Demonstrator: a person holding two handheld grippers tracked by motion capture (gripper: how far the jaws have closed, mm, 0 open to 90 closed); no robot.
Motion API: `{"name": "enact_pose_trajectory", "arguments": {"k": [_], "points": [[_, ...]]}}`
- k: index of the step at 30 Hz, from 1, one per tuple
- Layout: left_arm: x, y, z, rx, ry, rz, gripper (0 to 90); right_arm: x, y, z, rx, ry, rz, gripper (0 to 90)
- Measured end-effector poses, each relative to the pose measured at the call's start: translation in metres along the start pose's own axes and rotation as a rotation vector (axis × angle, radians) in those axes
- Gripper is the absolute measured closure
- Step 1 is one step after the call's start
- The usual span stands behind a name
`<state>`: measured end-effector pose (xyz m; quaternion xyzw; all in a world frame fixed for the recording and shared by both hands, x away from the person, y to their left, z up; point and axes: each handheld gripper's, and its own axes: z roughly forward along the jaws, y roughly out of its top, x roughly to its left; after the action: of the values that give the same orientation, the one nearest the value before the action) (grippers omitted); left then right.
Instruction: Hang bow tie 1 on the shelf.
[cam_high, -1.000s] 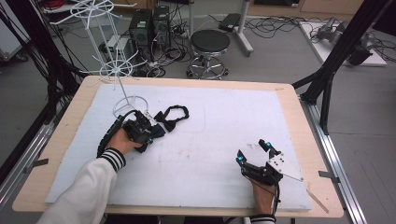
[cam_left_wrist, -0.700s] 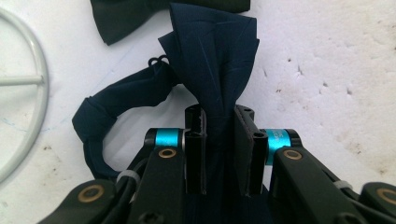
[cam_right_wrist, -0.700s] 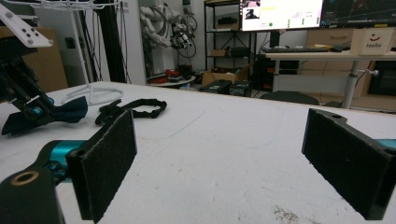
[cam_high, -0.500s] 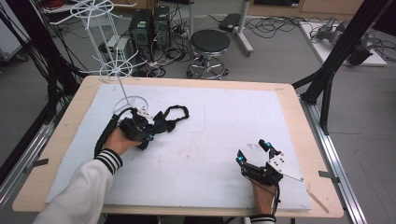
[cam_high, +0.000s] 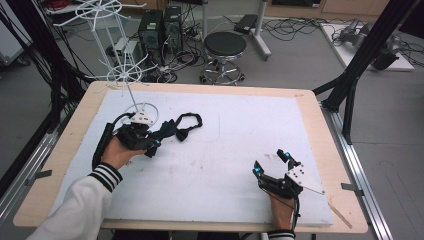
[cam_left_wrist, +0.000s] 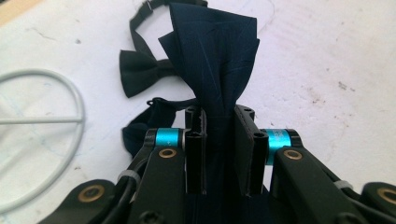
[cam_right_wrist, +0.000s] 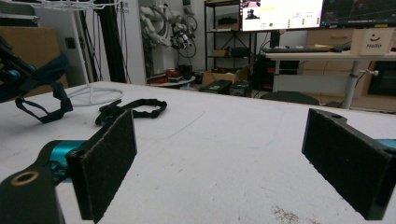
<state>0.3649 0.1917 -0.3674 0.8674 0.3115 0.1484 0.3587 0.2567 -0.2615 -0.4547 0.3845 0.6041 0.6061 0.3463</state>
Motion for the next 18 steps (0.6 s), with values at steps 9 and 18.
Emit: {"name": "enact_pose_trajectory", "arguments": {"k": [9,18], "points": [[0.007,-0.010,-0.025,-0.097,0.018,-0.032,75.5,0.000,0.000,0.000,0.003,-0.002,-0.001,9.4],[0.011,-0.014,-0.043,-0.160,0.037,-0.048,75.5,0.000,0.000,0.000,0.002,-0.003,-0.003,9.5]]}}
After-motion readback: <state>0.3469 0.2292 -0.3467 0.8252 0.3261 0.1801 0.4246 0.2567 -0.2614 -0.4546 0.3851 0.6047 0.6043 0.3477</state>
